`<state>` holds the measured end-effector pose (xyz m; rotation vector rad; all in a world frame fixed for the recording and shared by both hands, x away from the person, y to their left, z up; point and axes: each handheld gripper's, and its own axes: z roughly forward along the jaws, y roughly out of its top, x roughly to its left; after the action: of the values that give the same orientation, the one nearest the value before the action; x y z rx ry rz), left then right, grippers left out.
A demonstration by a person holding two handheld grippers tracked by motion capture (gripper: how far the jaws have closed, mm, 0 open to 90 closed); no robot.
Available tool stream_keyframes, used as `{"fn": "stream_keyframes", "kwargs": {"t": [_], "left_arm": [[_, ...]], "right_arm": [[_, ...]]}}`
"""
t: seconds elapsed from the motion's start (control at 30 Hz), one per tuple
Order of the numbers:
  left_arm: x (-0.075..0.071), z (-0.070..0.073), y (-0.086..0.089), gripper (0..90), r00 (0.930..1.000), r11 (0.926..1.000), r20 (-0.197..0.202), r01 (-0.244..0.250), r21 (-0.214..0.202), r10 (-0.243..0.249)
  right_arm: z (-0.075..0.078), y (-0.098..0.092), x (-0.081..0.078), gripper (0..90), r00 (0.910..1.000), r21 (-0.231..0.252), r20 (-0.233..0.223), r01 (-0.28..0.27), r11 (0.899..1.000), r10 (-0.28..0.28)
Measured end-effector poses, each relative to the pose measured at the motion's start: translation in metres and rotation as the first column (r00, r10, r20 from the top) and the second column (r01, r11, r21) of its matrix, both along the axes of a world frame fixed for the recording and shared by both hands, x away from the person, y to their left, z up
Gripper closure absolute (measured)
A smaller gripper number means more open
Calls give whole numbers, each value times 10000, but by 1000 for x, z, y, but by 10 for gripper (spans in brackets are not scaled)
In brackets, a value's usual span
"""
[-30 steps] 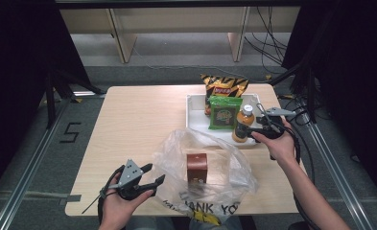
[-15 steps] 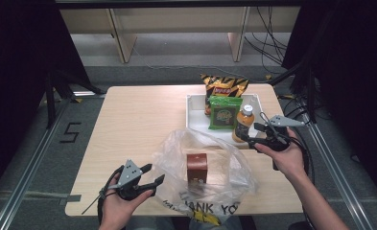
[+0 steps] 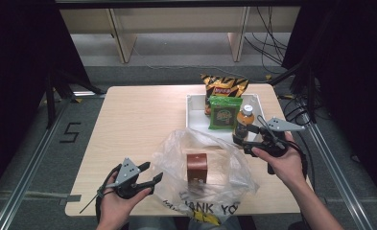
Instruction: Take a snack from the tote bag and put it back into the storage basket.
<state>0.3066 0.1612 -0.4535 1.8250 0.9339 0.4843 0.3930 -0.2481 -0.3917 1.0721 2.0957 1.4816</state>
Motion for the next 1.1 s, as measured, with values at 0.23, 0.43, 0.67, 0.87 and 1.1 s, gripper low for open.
{"fn": "stream_keyframes", "kwargs": {"t": [0.23,0.43,0.67,0.87,1.1], "left_arm": [[0,-1,0,392,10000,10000,14,22,2,-22],[0,-1,1,392,10000,9999,9,-99,-19,99],[0,1,1,392,10000,9999,75,-46,113,45],[-1,1,1,391,10000,9998,79,-5,193,4],[-1,1,2,391,9998,9999,155,-104,43,103]], "right_arm": [[1,11,-7,262,9991,34,62,-422,9991,422],[3,12,-7,253,9977,-41,195,-650,9979,651],[4,16,-11,248,9969,129,81,-785,9968,784],[7,17,-14,248,9963,202,122,-849,9962,847],[9,20,-15,249,9922,298,428,-1188,9925,1175]]}}
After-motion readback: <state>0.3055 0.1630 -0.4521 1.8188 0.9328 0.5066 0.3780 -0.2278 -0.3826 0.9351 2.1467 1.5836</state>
